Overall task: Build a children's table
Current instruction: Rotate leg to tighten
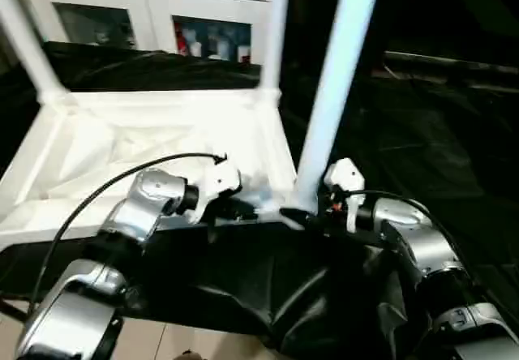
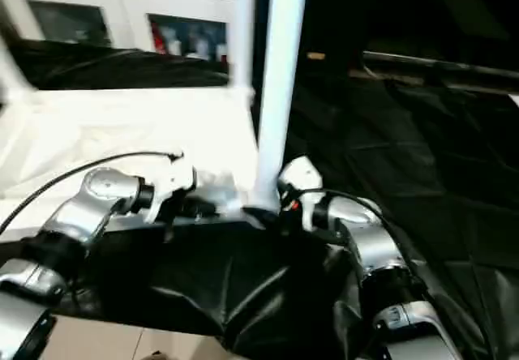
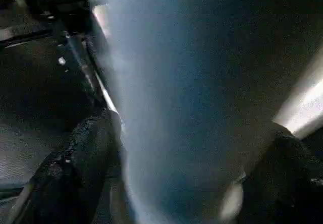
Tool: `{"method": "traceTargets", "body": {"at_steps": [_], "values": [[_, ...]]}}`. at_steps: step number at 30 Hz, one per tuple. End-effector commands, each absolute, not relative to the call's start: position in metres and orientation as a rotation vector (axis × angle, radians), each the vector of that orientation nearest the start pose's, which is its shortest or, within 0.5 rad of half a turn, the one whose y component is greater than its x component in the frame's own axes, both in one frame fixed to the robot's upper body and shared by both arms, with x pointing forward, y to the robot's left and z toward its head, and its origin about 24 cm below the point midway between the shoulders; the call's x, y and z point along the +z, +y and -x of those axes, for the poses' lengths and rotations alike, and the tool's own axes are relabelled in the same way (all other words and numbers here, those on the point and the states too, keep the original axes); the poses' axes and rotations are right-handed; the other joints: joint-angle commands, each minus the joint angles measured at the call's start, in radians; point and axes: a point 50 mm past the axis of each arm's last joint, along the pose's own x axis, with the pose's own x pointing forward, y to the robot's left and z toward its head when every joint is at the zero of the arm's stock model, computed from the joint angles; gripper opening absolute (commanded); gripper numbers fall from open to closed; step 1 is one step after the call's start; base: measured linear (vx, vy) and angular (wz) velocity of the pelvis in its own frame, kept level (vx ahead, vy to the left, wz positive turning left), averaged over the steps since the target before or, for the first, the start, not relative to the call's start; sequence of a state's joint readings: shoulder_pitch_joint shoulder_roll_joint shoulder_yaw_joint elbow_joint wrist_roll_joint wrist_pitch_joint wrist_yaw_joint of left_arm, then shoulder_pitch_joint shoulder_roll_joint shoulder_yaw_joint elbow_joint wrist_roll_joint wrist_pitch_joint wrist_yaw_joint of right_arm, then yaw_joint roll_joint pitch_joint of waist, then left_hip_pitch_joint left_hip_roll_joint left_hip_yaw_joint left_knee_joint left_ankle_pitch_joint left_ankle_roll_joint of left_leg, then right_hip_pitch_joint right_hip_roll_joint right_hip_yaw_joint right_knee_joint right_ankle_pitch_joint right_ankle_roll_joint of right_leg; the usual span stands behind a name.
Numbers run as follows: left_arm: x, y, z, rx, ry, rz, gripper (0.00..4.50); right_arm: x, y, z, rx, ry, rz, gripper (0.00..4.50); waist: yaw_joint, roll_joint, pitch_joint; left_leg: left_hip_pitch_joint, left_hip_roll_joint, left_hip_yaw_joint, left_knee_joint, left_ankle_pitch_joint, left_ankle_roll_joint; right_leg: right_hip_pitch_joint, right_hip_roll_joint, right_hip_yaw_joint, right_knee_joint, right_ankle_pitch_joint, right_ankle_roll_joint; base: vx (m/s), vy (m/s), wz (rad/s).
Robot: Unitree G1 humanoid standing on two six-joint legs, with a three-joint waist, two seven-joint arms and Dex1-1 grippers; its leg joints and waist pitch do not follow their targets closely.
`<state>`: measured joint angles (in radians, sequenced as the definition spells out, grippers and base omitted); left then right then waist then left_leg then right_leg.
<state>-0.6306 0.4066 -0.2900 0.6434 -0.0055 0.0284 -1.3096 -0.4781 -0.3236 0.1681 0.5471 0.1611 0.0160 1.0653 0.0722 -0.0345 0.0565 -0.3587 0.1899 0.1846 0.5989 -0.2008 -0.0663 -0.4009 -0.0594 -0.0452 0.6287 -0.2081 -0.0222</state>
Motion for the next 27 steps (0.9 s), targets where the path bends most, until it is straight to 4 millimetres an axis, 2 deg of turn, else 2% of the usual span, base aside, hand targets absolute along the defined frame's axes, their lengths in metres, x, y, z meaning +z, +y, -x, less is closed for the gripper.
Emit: {"method": "traceTargets", "body": {"at_steps": [1, 2, 6, 8, 13, 15, 17, 20, 23, 24, 27], "values": [[0.07, 0.136, -0.317, -1.481, 0.376, -0.385, 0.0, 0.052, -0.144, -0.308, 1.18, 0.233, 0.159, 3.85, -0.001, 0.003, -0.062, 0.009, 0.05, -0.01, -0.07, -0.13, 0.062, 0.053, -0.082, 0.049, -0.068, -0.053, -0.27, 0.0, 0.0, 0.0], [0.07, 0.136, -0.317, -1.482, 0.375, -0.384, 0.0, 0.052, -0.144, -0.308, 1.184, 0.234, 0.155, 3.59, 0.001, 0.003, -0.062, 0.009, 0.05, -0.011, -0.07, -0.128, 0.06, 0.053, -0.084, 0.049, -0.067, -0.054, -0.268, 0.0, 0.0, 0.0], [0.071, 0.136, -0.316, -1.481, 0.372, -0.379, 0.0, 0.051, -0.141, -0.305, 1.207, 0.243, 0.141, 3.47, 0.003, 0.0, -0.065, 0.007, 0.047, -0.01, -0.067, -0.106, 0.062, 0.055, -0.084, 0.05, -0.066, -0.034, -0.262, 0.0, 0.0, 0.0], [0.071, 0.135, -0.316, -1.472, 0.367, -0.374, 0.0, 0.049, -0.138, -0.302, 1.225, 0.25, 0.138, 3.17, 0.003, 0.0, -0.065, 0.006, 0.047, -0.01, -0.067, -0.098, 0.065, 0.055, -0.083, 0.049, -0.065, -0.024, -0.263, 0.0, 0.0, 0.0], [0.071, 0.133, -0.32, -1.428, 0.354, -0.371, 0.0, 0.044, -0.138, -0.299, 1.224, 0.273, 0.122, 2.77, 0.005, 0.0, -0.064, 0.007, 0.047, -0.009, -0.067, -0.108, 0.061, 0.054, -0.083, 0.049, -0.068, -0.044, -0.259, 0.0, 0.0, 0.0], [0.07, 0.13, -0.327, -1.348, 0.342, -0.379, 0.0, 0.04, -0.138, -0.301, 1.161, 0.285, 0.103, 2.7, 0.004, -0.001, -0.064, 0.008, 0.047, -0.01, -0.068, -0.11, 0.059, 0.053, -0.082, 0.049, -0.068, -0.052, -0.255, 0.0, 0.0, 0.0], [0.069, 0.125, -0.341, -1.184, 0.324, -0.389, 0.0, 0.031, -0.138, -0.308, 1.002, 0.309, 0.108, 2.66, 0.006, -0.002, -0.062, 0.011, 0.044, -0.01, -0.068, -0.122, 0.046, 0.05, -0.083, 0.05, -0.075, -0.095, -0.242, 0.0, 0.0, 0.0], [0.071, 0.118, -0.349, -1.099, 0.302, -0.366, 0.0, 0.024, -0.138, -0.313, 0.882, 0.33, 0.084, 2.65, 0.005, -0.007, -0.062, 0.009, 0.041, -0.011, -0.07, -0.128, 0.02, 0.053, -0.083, 0.051, -0.078, -0.14, -0.223, 0.0, 0.0, 0.0], [0.072, 0.1, -0.36, -0.968, 0.287, -0.362, 0.0, 0.015, -0.134, -0.323, 0.669, 0.364, 0.034, 2.65, 0.005, -0.006, -0.065, 0.01, 0.04, -0.009, -0.068, -0.112, 0.025, 0.052, -0.083, 0.054, -0.077, -0.111, -0.219, 0.0, 0.0, 0.0], [0.072, 0.1, -0.36, -0.968, 0.287, -0.362, 0.0, 0.015, -0.134, -0.323, 0.669, 0.364, 0.034, 2.64, 0.003, -0.002, -0.065, 0.011, 0.04, -0.009, -0.068, -0.11, 0.021, 0.051, -0.08, 0.053, -0.076, -0.1, -0.222, 0.0, 0.0, 0.0], [0.072, 0.081, -0.365, -0.907, 0.279, -0.348, 0.0, 0.011, -0.126, -0.331, 0.524, 0.4, 0.016, 2.64, 0.003, 0.002, -0.067, 0.01, 0.037, -0.007, -0.066, -0.092, 0.025, 0.053, -0.079, 0.054, -0.074, -0.052, -0.231, 0.0, 0.0, 0.0]]}}
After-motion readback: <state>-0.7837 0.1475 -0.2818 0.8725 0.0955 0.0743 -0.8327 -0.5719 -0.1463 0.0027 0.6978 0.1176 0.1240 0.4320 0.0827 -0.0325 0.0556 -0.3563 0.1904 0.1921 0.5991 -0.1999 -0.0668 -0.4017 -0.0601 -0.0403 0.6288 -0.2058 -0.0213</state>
